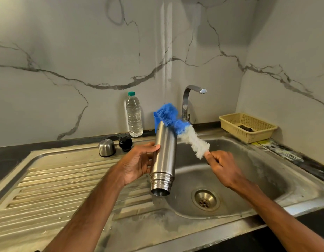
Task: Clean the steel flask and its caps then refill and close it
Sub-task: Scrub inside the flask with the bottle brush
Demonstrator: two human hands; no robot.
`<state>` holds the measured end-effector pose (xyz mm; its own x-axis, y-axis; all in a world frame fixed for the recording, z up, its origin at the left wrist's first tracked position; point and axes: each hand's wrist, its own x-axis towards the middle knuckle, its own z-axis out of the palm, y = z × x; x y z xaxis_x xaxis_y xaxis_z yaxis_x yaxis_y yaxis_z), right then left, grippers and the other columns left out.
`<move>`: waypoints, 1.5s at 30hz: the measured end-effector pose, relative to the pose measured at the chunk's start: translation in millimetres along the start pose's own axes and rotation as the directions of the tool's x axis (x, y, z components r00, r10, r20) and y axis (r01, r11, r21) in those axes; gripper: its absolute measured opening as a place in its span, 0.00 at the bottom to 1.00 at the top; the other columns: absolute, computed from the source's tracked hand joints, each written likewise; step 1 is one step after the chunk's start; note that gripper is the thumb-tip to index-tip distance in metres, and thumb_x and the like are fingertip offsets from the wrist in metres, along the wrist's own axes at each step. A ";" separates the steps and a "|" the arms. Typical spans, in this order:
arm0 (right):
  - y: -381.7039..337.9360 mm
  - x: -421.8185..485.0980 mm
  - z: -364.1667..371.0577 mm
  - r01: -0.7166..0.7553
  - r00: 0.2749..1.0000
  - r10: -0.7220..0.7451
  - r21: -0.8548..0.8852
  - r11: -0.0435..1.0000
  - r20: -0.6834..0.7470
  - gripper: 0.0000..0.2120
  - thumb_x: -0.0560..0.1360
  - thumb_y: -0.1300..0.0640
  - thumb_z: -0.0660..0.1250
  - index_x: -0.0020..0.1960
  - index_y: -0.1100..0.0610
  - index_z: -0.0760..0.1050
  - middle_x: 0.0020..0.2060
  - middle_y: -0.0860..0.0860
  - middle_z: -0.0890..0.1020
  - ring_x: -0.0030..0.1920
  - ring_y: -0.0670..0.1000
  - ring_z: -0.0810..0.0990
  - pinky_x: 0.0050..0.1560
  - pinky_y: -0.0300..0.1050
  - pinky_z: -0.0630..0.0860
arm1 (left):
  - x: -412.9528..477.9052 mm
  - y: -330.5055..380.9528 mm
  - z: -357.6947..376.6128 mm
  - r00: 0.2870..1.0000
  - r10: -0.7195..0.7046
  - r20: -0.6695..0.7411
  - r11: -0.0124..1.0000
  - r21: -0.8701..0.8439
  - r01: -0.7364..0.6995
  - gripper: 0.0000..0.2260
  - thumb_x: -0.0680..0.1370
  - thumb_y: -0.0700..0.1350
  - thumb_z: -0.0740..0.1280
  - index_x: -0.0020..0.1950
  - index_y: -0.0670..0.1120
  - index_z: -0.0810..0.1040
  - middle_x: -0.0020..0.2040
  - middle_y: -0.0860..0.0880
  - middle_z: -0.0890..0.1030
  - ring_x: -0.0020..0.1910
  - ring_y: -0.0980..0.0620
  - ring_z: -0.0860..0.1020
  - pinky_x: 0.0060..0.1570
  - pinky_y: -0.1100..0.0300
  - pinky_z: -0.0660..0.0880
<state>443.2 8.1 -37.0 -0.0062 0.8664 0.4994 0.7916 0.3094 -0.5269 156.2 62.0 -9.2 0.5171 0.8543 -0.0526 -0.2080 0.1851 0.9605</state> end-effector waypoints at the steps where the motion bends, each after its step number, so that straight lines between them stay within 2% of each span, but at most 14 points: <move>1: 0.2 -1.1 1.1 0.022 1.000 -0.022 -0.009 1.000 0.014 0.25 0.83 0.52 0.58 0.28 0.54 0.63 0.23 0.45 0.65 0.24 0.46 0.62 0.27 0.40 0.59 | 1.0 -0.4 -0.3 1.000 -0.004 -0.013 1.000 -0.005 0.004 0.20 0.71 0.45 0.75 0.60 0.39 0.81 0.52 0.43 0.81 0.48 0.45 0.80 0.50 0.53 0.78; 3: 0.5 -1.3 2.3 0.023 0.999 -0.023 -0.026 0.999 0.024 0.25 0.83 0.52 0.58 0.28 0.54 0.64 0.23 0.46 0.66 0.24 0.45 0.63 0.27 0.40 0.60 | 3.3 -1.0 -0.9 0.999 -0.007 -0.048 0.999 -0.042 0.005 0.24 0.72 0.45 0.75 0.65 0.35 0.78 0.55 0.40 0.80 0.51 0.41 0.78 0.54 0.50 0.78; 6: 0.2 3.7 -0.1 -0.083 0.997 0.083 -0.019 0.996 0.001 0.25 0.84 0.51 0.57 0.29 0.55 0.65 0.23 0.47 0.68 0.24 0.44 0.62 0.27 0.38 0.60 | 5.4 -4.6 -0.5 0.999 -0.040 -0.030 0.992 -0.122 0.037 0.32 0.72 0.47 0.78 0.71 0.35 0.73 0.67 0.35 0.77 0.66 0.33 0.75 0.72 0.40 0.67; 9: -2.8 2.3 -0.5 -0.093 0.996 0.093 -0.030 0.995 0.009 0.24 0.84 0.52 0.57 0.29 0.55 0.65 0.23 0.47 0.68 0.24 0.44 0.61 0.26 0.37 0.62 | 5.0 -6.9 6.3 0.997 -0.076 -0.023 0.991 -0.113 0.073 0.29 0.75 0.48 0.77 0.70 0.36 0.73 0.66 0.34 0.79 0.67 0.34 0.77 0.70 0.39 0.70; 13: -5.2 -2.0 1.5 -0.031 0.997 0.031 0.000 1.000 0.075 0.24 0.84 0.51 0.57 0.29 0.55 0.64 0.24 0.46 0.66 0.24 0.45 0.62 0.28 0.38 0.62 | 5.0 -6.6 8.9 0.994 -0.069 -0.084 0.984 -0.167 0.054 0.36 0.68 0.47 0.82 0.71 0.36 0.73 0.67 0.35 0.78 0.67 0.35 0.77 0.71 0.39 0.70; 19: -12.3 -13.9 3.0 0.184 0.965 -0.200 0.106 0.977 0.171 0.26 0.79 0.38 0.53 0.28 0.52 0.62 0.23 0.44 0.64 0.25 0.45 0.61 0.28 0.38 0.57 | 0.7 5.6 -6.7 0.973 -0.035 -0.229 0.924 -0.379 -0.056 0.22 0.72 0.42 0.74 0.63 0.36 0.76 0.50 0.42 0.83 0.46 0.44 0.83 0.49 0.51 0.82; 23: -5.2 -9.1 6.8 0.174 0.969 -0.178 0.036 0.984 0.169 0.27 0.81 0.41 0.55 0.29 0.56 0.63 0.24 0.45 0.64 0.26 0.45 0.62 0.29 0.41 0.58 | 0.0 10.0 -13.5 0.952 -0.032 -0.304 0.925 -0.371 -0.087 0.20 0.72 0.43 0.73 0.62 0.38 0.77 0.53 0.41 0.84 0.47 0.44 0.84 0.46 0.50 0.84; 26: -5.5 -9.7 6.1 0.149 0.976 -0.155 0.053 0.987 0.154 0.26 0.81 0.39 0.55 0.29 0.52 0.62 0.24 0.45 0.64 0.26 0.45 0.62 0.29 0.39 0.58 | -1.2 11.5 -12.2 0.944 -0.061 -0.326 0.921 -0.383 -0.073 0.21 0.78 0.45 0.71 0.68 0.38 0.74 0.63 0.37 0.81 0.58 0.39 0.83 0.57 0.43 0.81; 30: -8.8 -17.2 7.1 0.241 0.942 -0.257 0.097 0.966 0.214 0.28 0.80 0.37 0.52 0.29 0.53 0.63 0.24 0.44 0.63 0.25 0.45 0.61 0.28 0.47 0.57 | -4.7 14.6 -8.8 0.964 -0.042 -0.263 0.927 -0.370 -0.061 0.06 0.80 0.39 0.64 0.52 0.37 0.79 0.40 0.41 0.84 0.36 0.45 0.85 0.37 0.54 0.84; 31: -9.1 -16.3 6.6 0.233 0.947 -0.246 0.085 0.969 0.208 0.28 0.80 0.36 0.52 0.28 0.52 0.62 0.23 0.44 0.63 0.25 0.45 0.60 0.28 0.47 0.57 | -5.2 15.0 -10.3 0.965 -0.035 -0.261 0.927 -0.369 -0.066 0.06 0.79 0.39 0.66 0.51 0.37 0.79 0.39 0.42 0.84 0.35 0.46 0.84 0.35 0.55 0.83; 35: -8.2 -14.4 3.8 0.209 0.964 -0.217 0.066 0.976 0.157 0.26 0.80 0.38 0.52 0.28 0.51 0.60 0.23 0.44 0.62 0.24 0.44 0.60 0.28 0.41 0.55 | -1.7 13.9 -16.4 0.950 -0.032 -0.311 0.939 -0.336 -0.078 0.15 0.74 0.38 0.72 0.59 0.38 0.77 0.49 0.41 0.82 0.43 0.46 0.82 0.43 0.52 0.81; 40: -6.6 -14.5 0.1 0.243 0.952 -0.249 0.055 0.968 0.178 0.27 0.80 0.40 0.53 0.29 0.54 0.61 0.24 0.45 0.62 0.25 0.45 0.60 0.29 0.40 0.55 | -2.2 12.1 -16.3 0.931 -0.058 -0.360 0.954 -0.294 -0.054 0.14 0.70 0.37 0.73 0.54 0.40 0.77 0.43 0.43 0.82 0.38 0.48 0.80 0.30 0.56 0.79; 42: -5.0 -13.1 -2.3 0.237 0.955 -0.243 0.056 0.970 0.171 0.27 0.80 0.39 0.54 0.28 0.55 0.63 0.24 0.45 0.62 0.25 0.45 0.61 0.28 0.38 0.55 | -1.3 13.4 -19.0 0.922 -0.061 -0.381 0.952 -0.300 -0.061 0.13 0.74 0.37 0.72 0.57 0.39 0.77 0.41 0.43 0.84 0.35 0.47 0.83 0.30 0.56 0.80; 45: -4.8 -15.2 -2.8 0.264 0.944 -0.275 0.085 0.961 0.180 0.27 0.81 0.41 0.55 0.28 0.56 0.63 0.24 0.46 0.62 0.24 0.45 0.60 0.28 0.36 0.55 | -4.6 17.4 -22.1 0.927 -0.037 -0.372 0.939 -0.331 -0.096 0.20 0.69 0.38 0.75 0.60 0.38 0.77 0.40 0.43 0.85 0.37 0.46 0.85 0.32 0.55 0.82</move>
<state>441.2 -7.6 -40.1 -0.3340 0.8036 0.4925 0.7069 0.5592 -0.4331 131.8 72.1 1.7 0.1784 0.9662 -0.1859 -0.5197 0.2530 0.8160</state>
